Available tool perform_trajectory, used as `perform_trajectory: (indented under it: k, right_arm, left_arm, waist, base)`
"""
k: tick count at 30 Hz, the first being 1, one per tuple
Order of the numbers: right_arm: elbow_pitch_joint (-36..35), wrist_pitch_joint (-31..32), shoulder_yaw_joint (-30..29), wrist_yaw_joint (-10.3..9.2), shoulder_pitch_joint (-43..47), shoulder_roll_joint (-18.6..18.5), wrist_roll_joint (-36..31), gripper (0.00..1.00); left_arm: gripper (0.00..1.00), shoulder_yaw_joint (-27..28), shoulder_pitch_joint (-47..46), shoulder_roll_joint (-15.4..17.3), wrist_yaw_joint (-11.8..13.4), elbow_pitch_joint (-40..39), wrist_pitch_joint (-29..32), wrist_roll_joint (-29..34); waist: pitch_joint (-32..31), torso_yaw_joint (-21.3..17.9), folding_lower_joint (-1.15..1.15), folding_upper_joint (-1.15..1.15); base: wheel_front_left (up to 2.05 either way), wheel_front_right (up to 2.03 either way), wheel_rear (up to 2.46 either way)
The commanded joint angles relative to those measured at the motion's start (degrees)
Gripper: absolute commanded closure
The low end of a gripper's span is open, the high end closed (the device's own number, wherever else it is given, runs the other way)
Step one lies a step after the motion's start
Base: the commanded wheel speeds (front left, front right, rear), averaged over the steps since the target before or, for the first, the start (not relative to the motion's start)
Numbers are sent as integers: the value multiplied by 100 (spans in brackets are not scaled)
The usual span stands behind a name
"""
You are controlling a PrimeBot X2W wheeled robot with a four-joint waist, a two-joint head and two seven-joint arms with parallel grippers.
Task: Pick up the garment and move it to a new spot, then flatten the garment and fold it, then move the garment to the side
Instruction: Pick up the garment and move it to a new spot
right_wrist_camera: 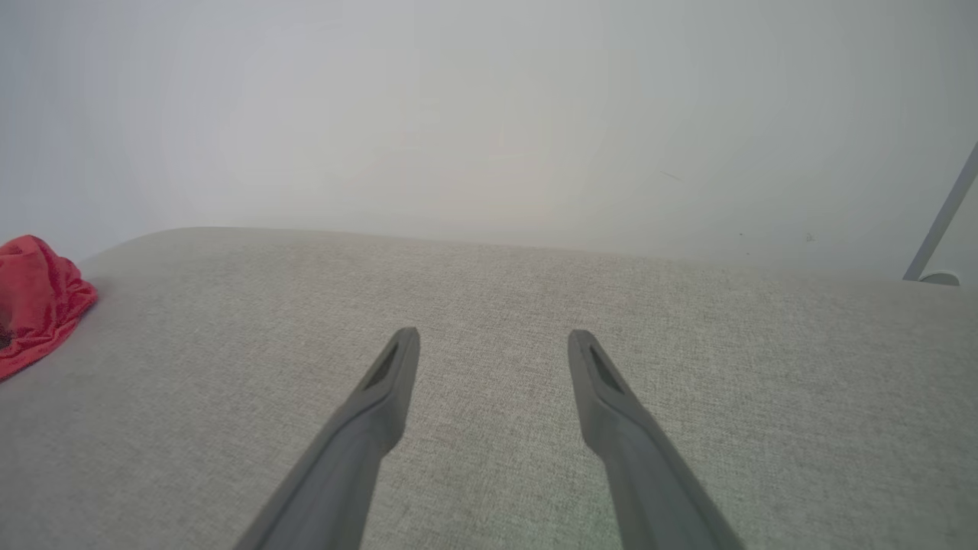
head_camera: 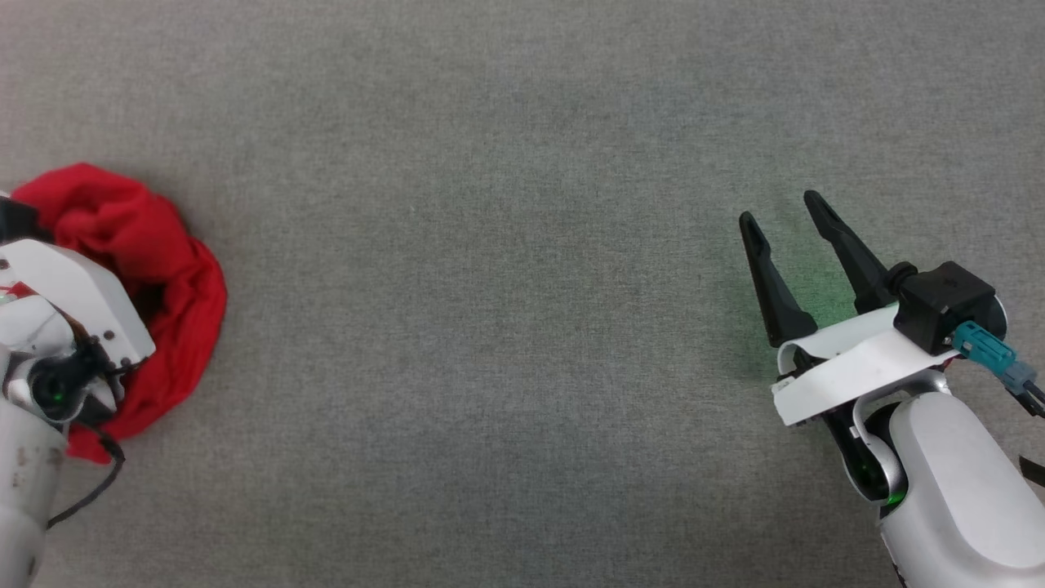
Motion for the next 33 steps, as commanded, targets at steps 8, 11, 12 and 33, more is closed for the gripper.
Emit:
perform_trajectory:
  k: [8,11,12,33]
  right_arm:
    - [88,-3,7,-8,125,113,51,0]
    - [89,-4,-13,-8,199,163,92,0]
    - [74,-3,-51,-8,221,176,112,0]
    - [-284,-4,-857,-8,673,733,447,0]
  left_arm:
    - [100,-622,-55,-194,-33,-333,-1030,297]
    - [100,-792,-302,46,-17,-657,-1456,410]
    - [100,-885,-337,65,-13,-783,-1629,481]
    - [100,-3946,-2308,-567,-19,-3115,-2396,567]
  waist:
    - [-632,160,0,0]
    - [-774,112,0,0]
    - [-806,91,0,0]
    - [-478,-1520,0,0]
  base:
    - [0,0,0]
    - [0,0,0]
    - [0,0,0]
    - [0,0,0]
